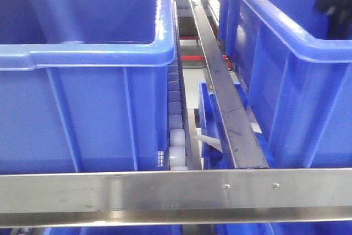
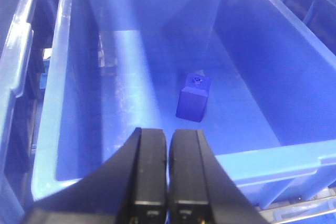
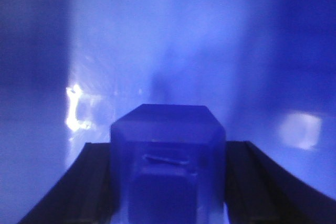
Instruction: Pick and sort blue part to right shelf
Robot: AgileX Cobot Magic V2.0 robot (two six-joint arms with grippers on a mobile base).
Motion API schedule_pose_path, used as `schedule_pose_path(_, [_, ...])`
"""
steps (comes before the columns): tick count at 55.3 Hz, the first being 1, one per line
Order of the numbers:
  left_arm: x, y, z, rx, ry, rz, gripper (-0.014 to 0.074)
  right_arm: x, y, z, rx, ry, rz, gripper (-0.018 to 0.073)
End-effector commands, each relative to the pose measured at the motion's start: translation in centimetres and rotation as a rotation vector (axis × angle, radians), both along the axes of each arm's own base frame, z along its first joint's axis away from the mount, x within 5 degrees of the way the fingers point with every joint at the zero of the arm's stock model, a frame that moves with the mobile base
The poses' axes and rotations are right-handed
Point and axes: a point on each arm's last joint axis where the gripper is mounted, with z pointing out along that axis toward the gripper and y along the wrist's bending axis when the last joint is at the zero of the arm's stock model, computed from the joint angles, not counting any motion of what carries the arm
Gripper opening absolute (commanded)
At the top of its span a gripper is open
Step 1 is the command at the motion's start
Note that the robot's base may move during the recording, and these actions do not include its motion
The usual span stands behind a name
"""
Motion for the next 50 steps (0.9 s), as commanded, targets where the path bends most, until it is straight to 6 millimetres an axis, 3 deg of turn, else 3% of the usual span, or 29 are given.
schedule_pose_path(1, [0.1, -0.1, 1.6, -0.035, -0.104, -0.011, 0.0124, 0.2, -0.3, 2.7, 0.002, -0.118, 0.001, 0.0458])
schedule_pose_path(9, [0.1, -0.1, 1.6, -0.039, -0.102, -0.012, 0.0124, 0.1, -0.3, 3.3, -0.003, -0.136, 0.002, 0.0619])
schedule_pose_path(18, [0.0, -0.1, 1.7, -0.042, -0.112, -0.013, 0.0124, -0.9, -0.4, 5.3, -0.004, -0.179, 0.004, 0.0624])
schedule_pose_path(31, [-1.5, 1.3, 1.4, 0.004, -0.211, 0.081, 0.0124, -5.3, -0.5, 10.7, 0.000, -0.344, 0.004, 0.0622])
schedule_pose_path(38, [-2.4, 1.8, 0.2, 0.009, -0.206, 0.108, 0.0124, -8.1, -0.6, 11.6, 0.000, -0.434, 0.005, 0.0529])
schedule_pose_path(50, [-2.7, 1.9, -1.2, 0.013, -0.206, 0.109, 0.0124, -14.4, -0.9, 11.5, 0.003, -0.529, 0.001, 0.0185])
